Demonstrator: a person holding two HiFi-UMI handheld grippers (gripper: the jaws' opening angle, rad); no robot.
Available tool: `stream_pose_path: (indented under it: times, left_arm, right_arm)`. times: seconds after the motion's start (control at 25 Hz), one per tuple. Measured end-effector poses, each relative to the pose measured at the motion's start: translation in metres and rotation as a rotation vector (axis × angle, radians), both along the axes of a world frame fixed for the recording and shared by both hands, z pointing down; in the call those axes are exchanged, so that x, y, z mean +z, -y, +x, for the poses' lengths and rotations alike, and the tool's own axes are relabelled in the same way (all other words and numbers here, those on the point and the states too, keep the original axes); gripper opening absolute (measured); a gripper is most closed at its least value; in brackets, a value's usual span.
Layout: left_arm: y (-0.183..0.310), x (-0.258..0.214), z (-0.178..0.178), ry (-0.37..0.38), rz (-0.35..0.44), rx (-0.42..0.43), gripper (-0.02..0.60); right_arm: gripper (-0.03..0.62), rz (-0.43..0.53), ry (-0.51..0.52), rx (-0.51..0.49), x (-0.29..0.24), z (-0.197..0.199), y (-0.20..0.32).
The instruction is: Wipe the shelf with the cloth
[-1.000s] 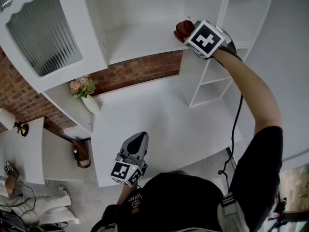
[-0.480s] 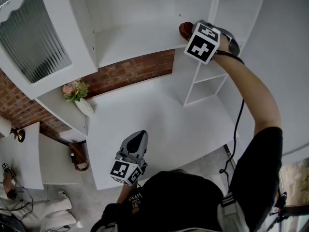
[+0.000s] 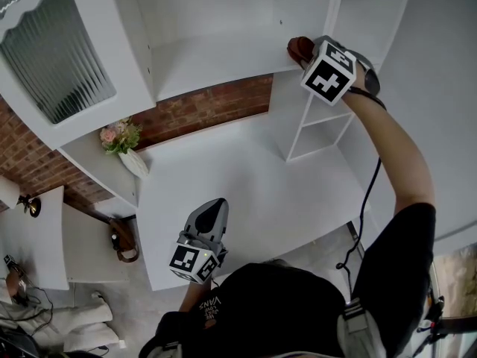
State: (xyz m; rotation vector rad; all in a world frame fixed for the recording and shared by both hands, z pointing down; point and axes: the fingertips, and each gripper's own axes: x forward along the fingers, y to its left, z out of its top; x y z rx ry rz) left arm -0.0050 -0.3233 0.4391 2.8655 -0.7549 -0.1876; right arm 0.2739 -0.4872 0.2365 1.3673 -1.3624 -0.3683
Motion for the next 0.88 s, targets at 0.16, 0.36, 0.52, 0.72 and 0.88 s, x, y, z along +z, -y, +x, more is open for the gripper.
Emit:
stream_pose_path:
  times: [0.16, 0.36, 0.52, 0.72, 0.88]
  left_arm:
    - [-0.001, -0.003, -0.006, 0.004, 0.008, 0.003, 0.006]
    - [-0.002, -0.006, -0.011, 0.022, 0.023, 0.019, 0.006]
    - [-0.003, -0.007, -0.014, 0.032, 0.034, 0.03, 0.006]
    - [-0.004, -0.008, -0.013, 0.058, 0.057, 0.059, 0.006]
    - [-0.006, -0.008, -0.014, 0.063, 0.07, 0.064, 0.006]
  right_arm:
    - [0.095, 0.051, 0.039, -0.014, 0.004, -0.004, -0.02]
    - [0.095, 0.173, 0.184, -0.034, 0.002, -0.01, -0.051]
    - [0.095, 0.27, 0.271, -0.051, 0.01, -0.02, -0.081]
    - [0.095, 0.355, 0.417, -0.064, 0.049, -0.044, -0.117]
    - [0.095, 0.373, 0.521, -0.041, 0.094, -0.056, -0.139]
